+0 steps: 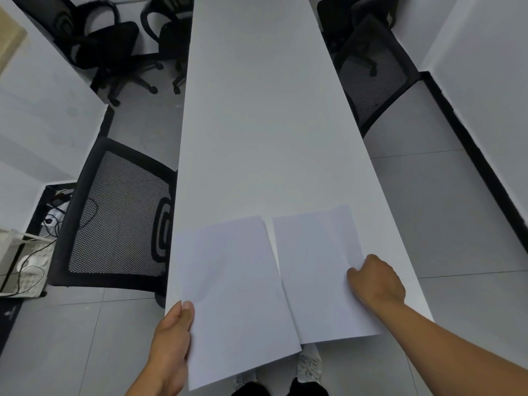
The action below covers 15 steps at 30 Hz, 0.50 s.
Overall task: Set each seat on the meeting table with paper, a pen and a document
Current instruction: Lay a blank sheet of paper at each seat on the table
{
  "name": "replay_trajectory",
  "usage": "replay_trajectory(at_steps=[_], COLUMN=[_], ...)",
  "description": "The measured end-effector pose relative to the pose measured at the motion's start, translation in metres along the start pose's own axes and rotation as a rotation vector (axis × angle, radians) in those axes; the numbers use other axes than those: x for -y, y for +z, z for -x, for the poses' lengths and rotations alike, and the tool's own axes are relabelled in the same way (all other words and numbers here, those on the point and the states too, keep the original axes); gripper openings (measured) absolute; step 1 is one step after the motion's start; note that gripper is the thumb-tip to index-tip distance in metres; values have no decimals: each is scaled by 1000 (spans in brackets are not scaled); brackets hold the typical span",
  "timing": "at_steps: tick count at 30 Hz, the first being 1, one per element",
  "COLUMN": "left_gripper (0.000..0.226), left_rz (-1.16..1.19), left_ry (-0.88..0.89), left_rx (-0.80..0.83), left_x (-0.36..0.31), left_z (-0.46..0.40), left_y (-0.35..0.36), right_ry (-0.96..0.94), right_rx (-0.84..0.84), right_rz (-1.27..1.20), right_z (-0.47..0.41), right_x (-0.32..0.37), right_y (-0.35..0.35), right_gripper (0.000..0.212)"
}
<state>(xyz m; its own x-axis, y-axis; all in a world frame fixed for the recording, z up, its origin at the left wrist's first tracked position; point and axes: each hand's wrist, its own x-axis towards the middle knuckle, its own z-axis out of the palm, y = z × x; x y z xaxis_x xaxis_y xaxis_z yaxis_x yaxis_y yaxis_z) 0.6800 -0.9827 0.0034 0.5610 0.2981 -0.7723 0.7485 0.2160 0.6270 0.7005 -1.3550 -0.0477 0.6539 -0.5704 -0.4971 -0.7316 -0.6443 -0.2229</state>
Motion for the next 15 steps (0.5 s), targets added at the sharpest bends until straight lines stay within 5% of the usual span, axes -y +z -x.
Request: replay_trajectory(at_steps=[7,15], left_gripper=[25,29], left_rz=[-53,-49], left_ry=[29,49], left_rx=[41,65], left_x=[-4,-13], left_z=[0,10], left_y=[10,20], right_ry=[37,-42], right_rx=[-4,-86], right_rz=[21,23], right_z=[-1,9], right_x=[3,8], right_y=[-2,-2], right_gripper=[43,41])
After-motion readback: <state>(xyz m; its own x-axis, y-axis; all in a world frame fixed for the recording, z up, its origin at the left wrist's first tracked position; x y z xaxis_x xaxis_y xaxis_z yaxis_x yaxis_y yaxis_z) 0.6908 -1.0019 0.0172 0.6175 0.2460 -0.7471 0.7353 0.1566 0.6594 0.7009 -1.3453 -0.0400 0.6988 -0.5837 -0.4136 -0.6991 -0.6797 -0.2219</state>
